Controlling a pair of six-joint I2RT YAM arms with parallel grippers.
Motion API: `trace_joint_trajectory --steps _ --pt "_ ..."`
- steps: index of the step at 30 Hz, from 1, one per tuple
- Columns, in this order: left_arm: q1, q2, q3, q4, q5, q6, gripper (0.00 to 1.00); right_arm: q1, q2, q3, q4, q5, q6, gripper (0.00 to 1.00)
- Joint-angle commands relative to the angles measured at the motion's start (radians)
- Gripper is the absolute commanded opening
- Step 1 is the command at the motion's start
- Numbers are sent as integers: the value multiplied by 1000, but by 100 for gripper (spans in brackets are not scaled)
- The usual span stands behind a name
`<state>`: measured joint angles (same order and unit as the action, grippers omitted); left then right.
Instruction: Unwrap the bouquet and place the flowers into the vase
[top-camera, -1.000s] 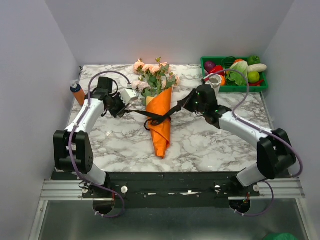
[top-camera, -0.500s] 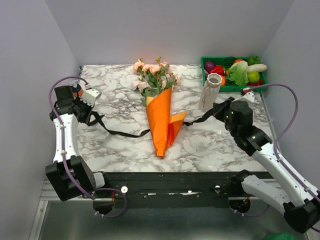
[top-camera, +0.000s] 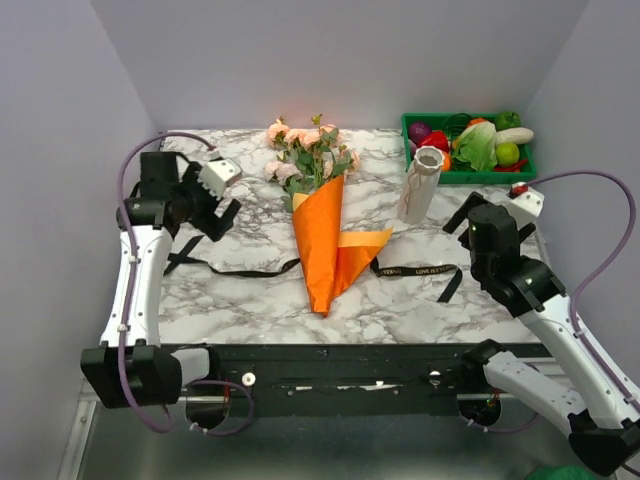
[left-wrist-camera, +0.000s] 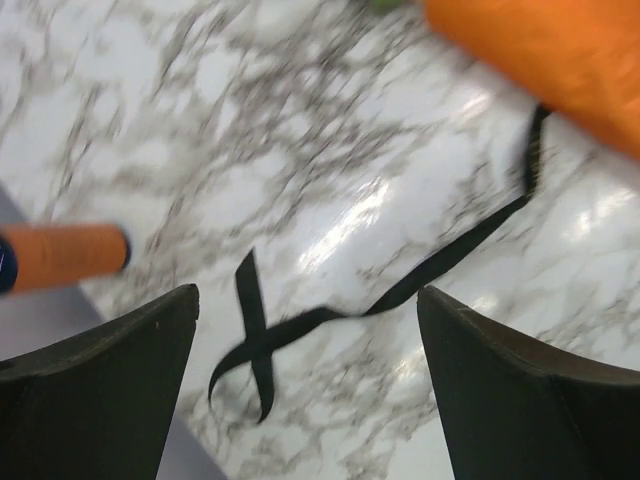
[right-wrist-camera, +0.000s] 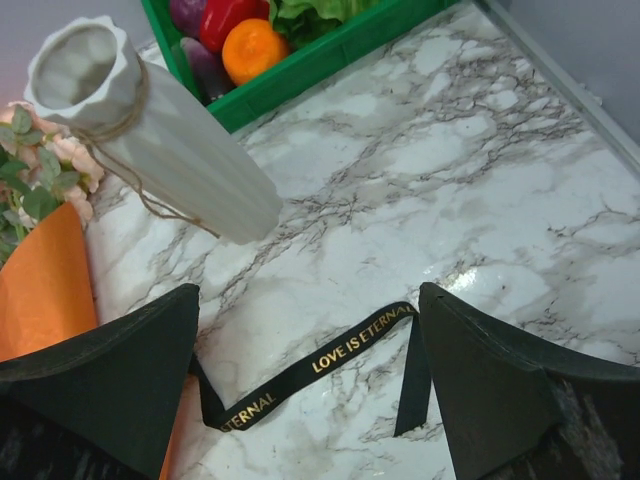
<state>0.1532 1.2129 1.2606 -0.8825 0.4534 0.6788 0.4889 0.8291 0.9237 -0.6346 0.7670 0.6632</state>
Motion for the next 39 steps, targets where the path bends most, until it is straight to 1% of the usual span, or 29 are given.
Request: trace_joint_trajectory --steps 1,2,4,5,6,8,9,10,11,12,13,14,15,18,22,26,27,34,35,36,39 --pt "-251 69 43 22 76 -125 99 -6 -59 43 -2 34 -109 97" --pt "-286 95 63 46 79 -134 99 -6 -80 37 41 -22 -134 97" --pt "-332 187 82 69 134 -145 99 -6 -100 0 93 -79 -203 96" --pt "-337 221 101 92 157 -150 99 -6 -105 -9 119 -104 -209 95" --pt "-342 293 115 103 186 -150 99 -6 -111 -16 125 -109 -211 95" --pt "-349 374 170 106 243 -134 99 -6 -111 -31 141 -136 -229 94" --pt "-350 451 190 106 255 -128 98 -6 -116 -37 153 -147 -240 93" --pt "-351 488 212 106 283 -122 97 -6 -122 -46 168 -159 -260 93" --pt "-353 523 259 94 297 -102 97 -6 -127 -54 199 -193 -273 92" --pt "-356 595 282 86 310 -94 97 -6 -131 -60 219 -208 -286 91" --pt "-357 631 307 77 324 -85 97 -6 -140 -65 233 -228 -309 91" --pt "-362 663 363 53 341 -67 97 -6 -143 -77 266 -263 -323 90" --pt "-368 727 393 37 352 -58 97 -6 -146 -80 277 -277 -329 89" --pt "-374 822 480 11 376 -47 97 -4 -145 -91 306 -317 -347 88" --pt "-379 901 554 4 390 -42 95 -4 -124 -88 323 -353 -364 87" --pt "-380 962 615 -53 403 -10 90 -6 -110 -75 340 -370 -372 85" --pt "-380 979 620 -55 401 -9 88 -4 -104 -75 342 -374 -373 85" --pt "-380 1025 634 -78 406 14 86 -6 -88 -51 352 -408 -373 84" --pt "-380 1030 646 -94 407 22 85 -4 -88 -45 352 -411 -373 84" --pt "-380 1040 654 -107 412 31 82 -4 -88 -42 354 -419 -373 83" --pt "-380 1048 669 -148 424 54 77 -4 -85 -33 354 -431 -373 82"
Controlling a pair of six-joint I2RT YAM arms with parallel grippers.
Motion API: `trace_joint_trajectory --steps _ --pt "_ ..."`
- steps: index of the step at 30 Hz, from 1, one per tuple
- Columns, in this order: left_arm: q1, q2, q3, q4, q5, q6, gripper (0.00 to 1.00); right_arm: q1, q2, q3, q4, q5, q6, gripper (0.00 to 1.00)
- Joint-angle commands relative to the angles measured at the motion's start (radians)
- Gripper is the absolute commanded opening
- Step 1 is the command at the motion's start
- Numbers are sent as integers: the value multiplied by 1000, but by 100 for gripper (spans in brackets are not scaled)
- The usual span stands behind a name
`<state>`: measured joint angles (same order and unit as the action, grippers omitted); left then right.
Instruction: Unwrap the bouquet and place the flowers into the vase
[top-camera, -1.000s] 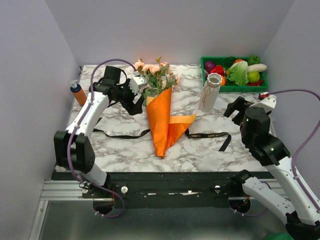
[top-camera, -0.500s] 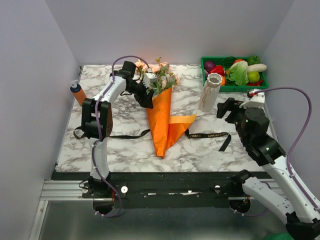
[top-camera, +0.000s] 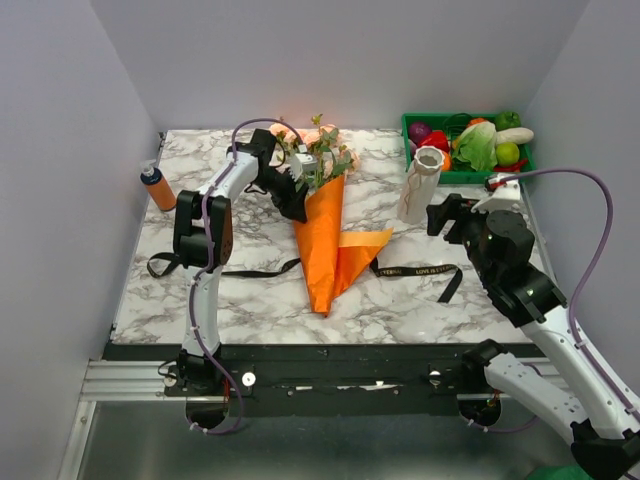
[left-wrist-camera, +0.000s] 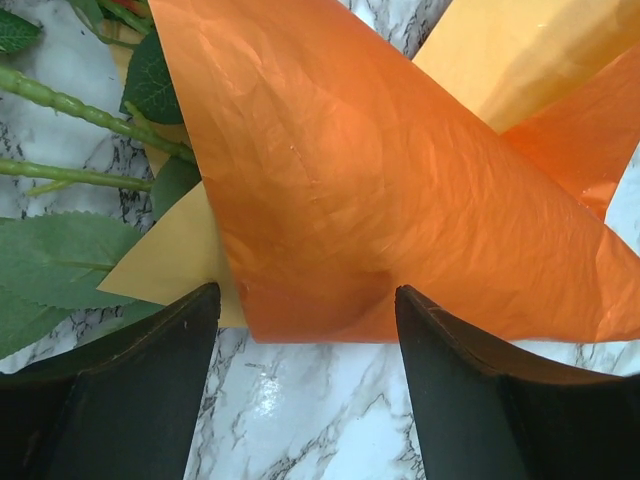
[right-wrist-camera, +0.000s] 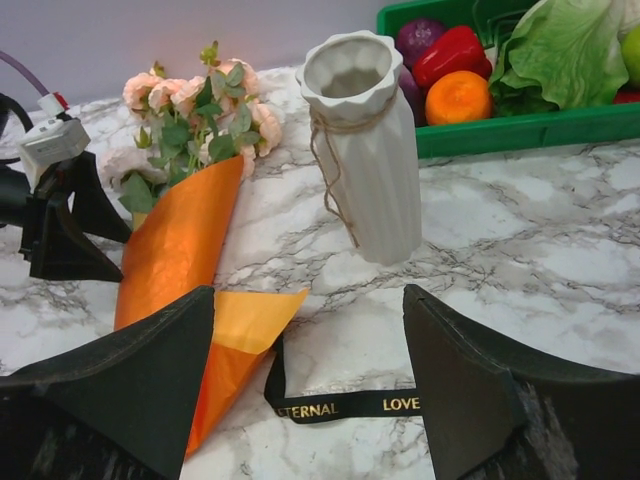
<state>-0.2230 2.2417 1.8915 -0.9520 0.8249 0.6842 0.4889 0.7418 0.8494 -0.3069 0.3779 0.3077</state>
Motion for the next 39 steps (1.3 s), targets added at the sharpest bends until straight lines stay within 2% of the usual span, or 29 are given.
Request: trace_joint_trajectory --steps 1,5,6,8,12,14,15,18,24,31,32,33,35,36,38,39 --pt "-4 21 38 -82 54 55 77 -4 2 43 26 -46 -18 82" --pt "-4 19 46 -115 65 77 67 -6 1 50 31 -73 -13 81" --pt "-4 21 52 -128 72 84 59 -4 1 50 31 -80 -12 80" --pt "-4 21 67 -152 79 97 55 -6 1 54 32 -86 -7 79" --pt "-4 3 72 -162 82 104 28 -6 1 53 35 -99 1 78" --pt "-4 1 86 -178 79 107 20 -6 -2 48 37 -100 4 77" --pt "-4 1 93 -191 79 107 11 -4 -2 50 37 -105 5 76" --pt "-4 1 142 -251 71 117 2 -4 -9 48 37 -115 7 76" --pt "-1 -71 257 -381 75 114 0 -6 -25 40 46 -119 7 75" --pt "-15 -241 210 -347 60 25 0 -4 -59 14 49 -126 14 75" --pt "-16 -254 190 -343 66 8 1 -6 -62 8 49 -126 18 75" --pt "-19 -273 181 -341 69 -1 16 -4 -65 5 49 -128 19 75" --pt "-22 -292 163 -327 76 -21 39 -4 -71 -4 49 -131 22 75" --pt "-22 -309 135 -315 72 -31 61 -4 -73 -6 49 -132 22 75" --pt "-22 -324 71 -266 40 -46 78 -6 -74 -9 46 -132 24 77" --pt "-21 -336 48 -249 25 -60 92 -4 -76 -10 46 -132 25 78"
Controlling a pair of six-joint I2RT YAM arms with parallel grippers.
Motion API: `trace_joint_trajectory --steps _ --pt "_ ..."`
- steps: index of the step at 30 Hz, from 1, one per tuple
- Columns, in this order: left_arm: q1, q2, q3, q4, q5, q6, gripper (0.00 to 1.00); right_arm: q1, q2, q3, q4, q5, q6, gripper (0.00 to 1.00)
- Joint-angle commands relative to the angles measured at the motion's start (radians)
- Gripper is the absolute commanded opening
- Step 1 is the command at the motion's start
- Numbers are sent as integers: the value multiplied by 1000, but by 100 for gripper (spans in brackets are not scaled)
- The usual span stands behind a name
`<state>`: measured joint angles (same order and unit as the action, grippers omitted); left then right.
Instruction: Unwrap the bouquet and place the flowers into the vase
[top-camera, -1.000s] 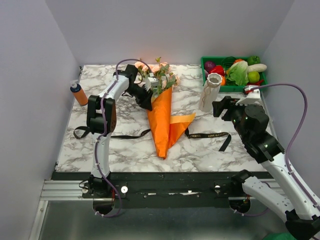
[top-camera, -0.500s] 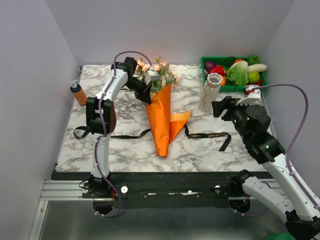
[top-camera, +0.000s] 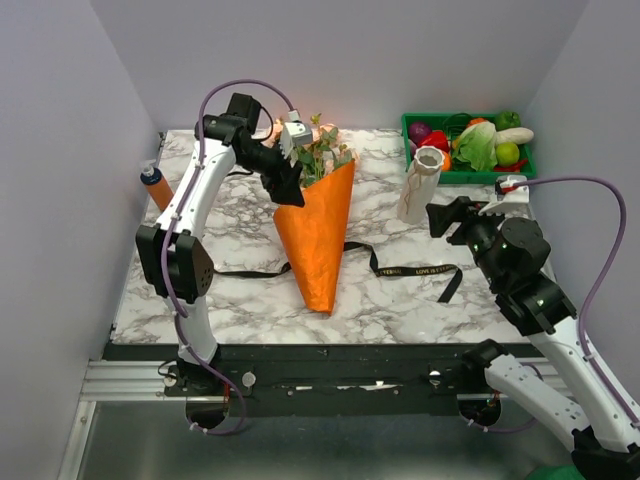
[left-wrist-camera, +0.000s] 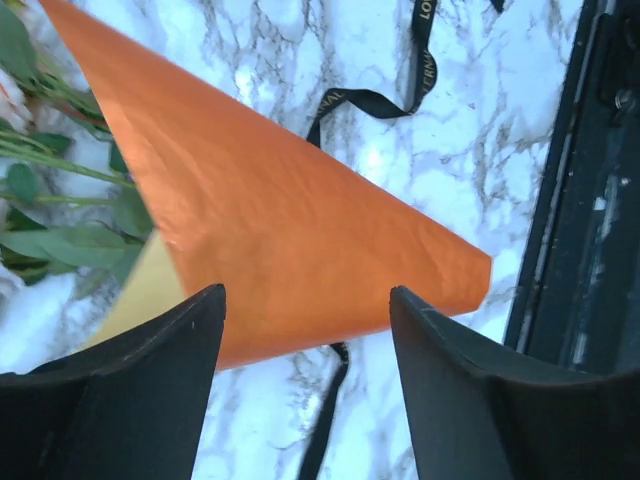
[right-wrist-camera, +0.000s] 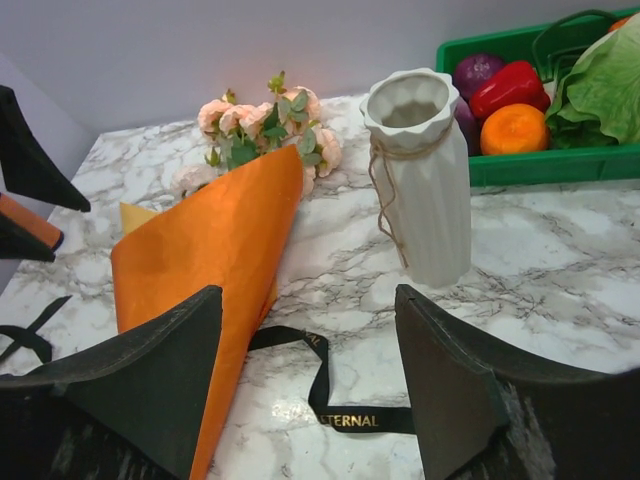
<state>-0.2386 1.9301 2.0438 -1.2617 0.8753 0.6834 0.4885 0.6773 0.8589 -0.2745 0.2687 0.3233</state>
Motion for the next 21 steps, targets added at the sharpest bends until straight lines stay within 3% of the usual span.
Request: trace_joint_trajectory --steps 1,6,18,21 --pt "-5 -29 -128 79 -42 -64 96 -4 -12 -23 11 -20 10 79" --pt "27 -34 -238 162 -101 -76 99 -4 -19 -27 6 -28 2 80" --pt "88 92 -281 191 -50 44 99 -4 -13 -34 9 -42 -6 80" --pt "84 148 -220 116 -4 105 92 -5 -10 -32 11 -42 -6 80"
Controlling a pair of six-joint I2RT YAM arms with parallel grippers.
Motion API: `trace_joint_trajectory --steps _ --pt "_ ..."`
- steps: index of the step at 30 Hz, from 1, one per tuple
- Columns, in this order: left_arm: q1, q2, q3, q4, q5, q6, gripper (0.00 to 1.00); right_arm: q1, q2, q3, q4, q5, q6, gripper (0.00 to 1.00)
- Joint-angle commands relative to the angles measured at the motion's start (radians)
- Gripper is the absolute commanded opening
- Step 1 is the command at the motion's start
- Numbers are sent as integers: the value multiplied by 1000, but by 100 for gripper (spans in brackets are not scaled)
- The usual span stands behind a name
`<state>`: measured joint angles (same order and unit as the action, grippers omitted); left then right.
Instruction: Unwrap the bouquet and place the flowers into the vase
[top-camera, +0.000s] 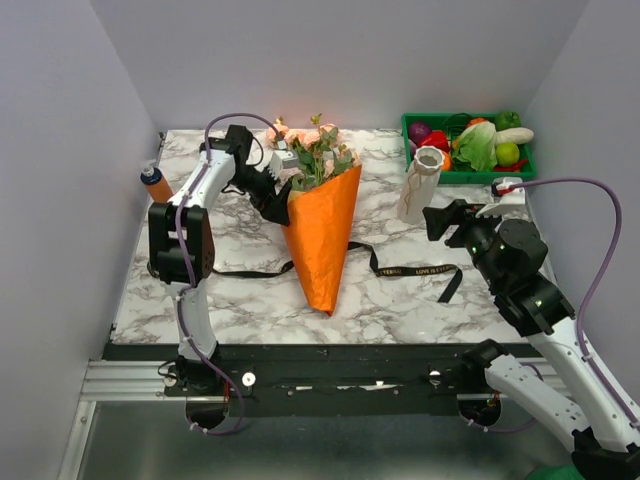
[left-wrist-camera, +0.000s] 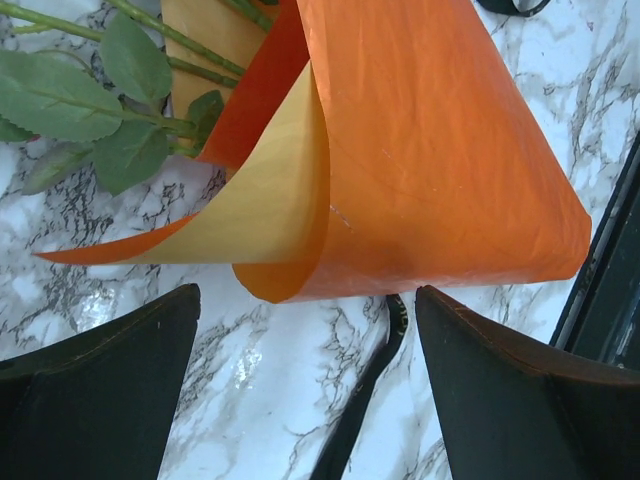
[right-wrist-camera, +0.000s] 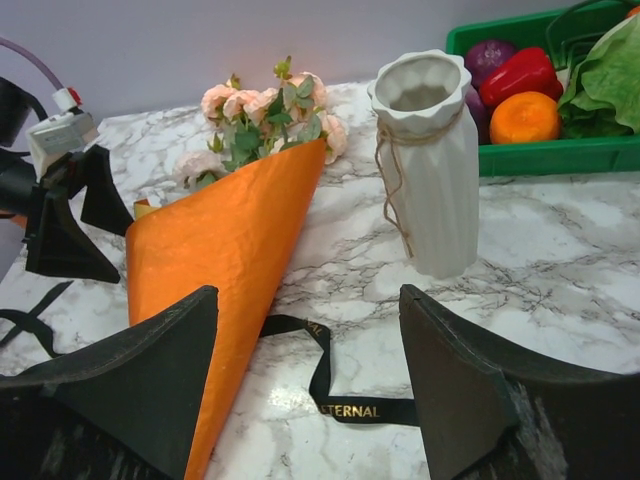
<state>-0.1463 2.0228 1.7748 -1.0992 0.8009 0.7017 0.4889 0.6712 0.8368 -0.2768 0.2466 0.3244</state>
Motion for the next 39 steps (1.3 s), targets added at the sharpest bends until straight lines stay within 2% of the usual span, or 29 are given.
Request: trace_joint_trajectory --steps 1,5,8,9,12,13,20,24,30,33,35,36,38,39 --pt "-13 71 70 -77 78 105 90 -6 -1 -10 13 -21 -7 80" --pt "-16 102 110 -148 112 160 81 -4 8 -5 14 -21 -4 80" --pt "-21 99 103 -162 113 182 65 -4 13 -5 18 -24 -2 80" --pt "-21 96 104 -166 113 185 52 -4 14 -2 18 -23 -1 79" --pt "-21 74 100 -185 107 199 26 -6 21 5 21 -23 1 79" --pt "-21 65 97 -186 98 199 22 -4 21 5 19 -23 1 79" --pt "-21 -16 127 -257 66 190 18 -4 11 12 21 -24 7 79" --pt "-21 -73 208 -321 78 162 17 -6 -7 8 22 -24 10 79" --pt "-55 -168 245 -292 77 33 11 -6 -33 -2 21 -29 19 79" --pt "-85 -208 226 -268 73 -7 11 -4 -44 -5 18 -30 21 79" --pt "-90 -222 210 -263 80 -10 15 -4 -54 -7 11 -32 22 79" --pt "-90 -234 178 -258 80 2 30 -4 -59 -8 10 -32 22 79" --pt "-88 -240 128 -243 55 28 49 -4 -70 -11 5 -33 21 80" --pt "-84 -237 80 -245 49 68 67 -6 -73 -13 5 -33 19 80"
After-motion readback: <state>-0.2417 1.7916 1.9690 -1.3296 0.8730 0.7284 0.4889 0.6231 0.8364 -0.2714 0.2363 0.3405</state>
